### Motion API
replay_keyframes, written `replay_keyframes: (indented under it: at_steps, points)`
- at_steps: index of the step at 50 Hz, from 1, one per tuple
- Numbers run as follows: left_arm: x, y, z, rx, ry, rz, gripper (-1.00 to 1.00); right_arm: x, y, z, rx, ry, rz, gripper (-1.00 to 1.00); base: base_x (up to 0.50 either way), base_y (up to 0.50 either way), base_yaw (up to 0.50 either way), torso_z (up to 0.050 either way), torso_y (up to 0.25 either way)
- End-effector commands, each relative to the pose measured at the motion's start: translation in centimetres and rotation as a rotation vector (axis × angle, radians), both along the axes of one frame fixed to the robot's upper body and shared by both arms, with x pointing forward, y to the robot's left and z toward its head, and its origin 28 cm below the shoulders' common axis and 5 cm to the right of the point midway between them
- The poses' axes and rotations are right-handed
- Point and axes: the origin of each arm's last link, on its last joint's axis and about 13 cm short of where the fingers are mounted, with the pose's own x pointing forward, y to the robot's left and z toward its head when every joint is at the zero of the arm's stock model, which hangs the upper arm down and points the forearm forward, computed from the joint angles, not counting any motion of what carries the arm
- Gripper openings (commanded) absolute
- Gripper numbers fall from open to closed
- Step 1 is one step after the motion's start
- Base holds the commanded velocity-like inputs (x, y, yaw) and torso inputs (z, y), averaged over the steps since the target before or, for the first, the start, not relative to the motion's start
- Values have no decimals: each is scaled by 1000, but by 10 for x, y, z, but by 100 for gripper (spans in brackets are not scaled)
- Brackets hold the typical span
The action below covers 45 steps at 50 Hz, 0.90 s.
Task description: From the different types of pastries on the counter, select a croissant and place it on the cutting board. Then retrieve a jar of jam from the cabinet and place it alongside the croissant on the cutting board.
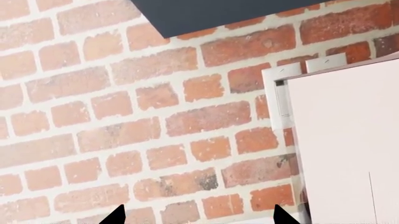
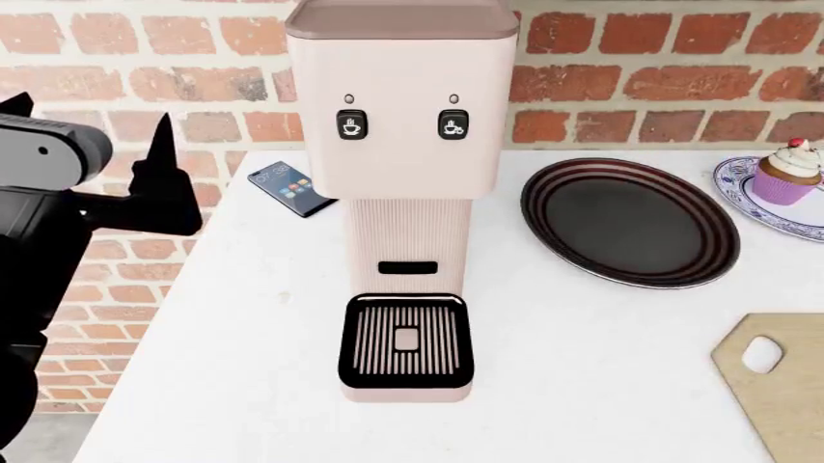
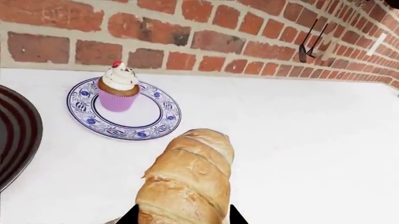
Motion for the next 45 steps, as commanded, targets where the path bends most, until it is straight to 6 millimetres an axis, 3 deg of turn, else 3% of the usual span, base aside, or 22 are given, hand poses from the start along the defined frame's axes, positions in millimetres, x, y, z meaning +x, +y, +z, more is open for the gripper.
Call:
replay_keyframes:
  at_steps: [1, 19, 45]
  points:
    - [1, 1, -1, -2, 2, 5, 100, 2, -17, -1, -15, 34, -80, -100, 0, 0, 0, 0, 0]
    - [-1, 2, -1, -2, 1, 10, 100, -18, -24, 8, -30, 127, -32, -100, 0, 0, 0, 0, 0]
    - [0, 3, -2, -6, 2, 15, 100, -12, -31, -18, 11, 213, -30, -100, 0, 0, 0, 0, 0]
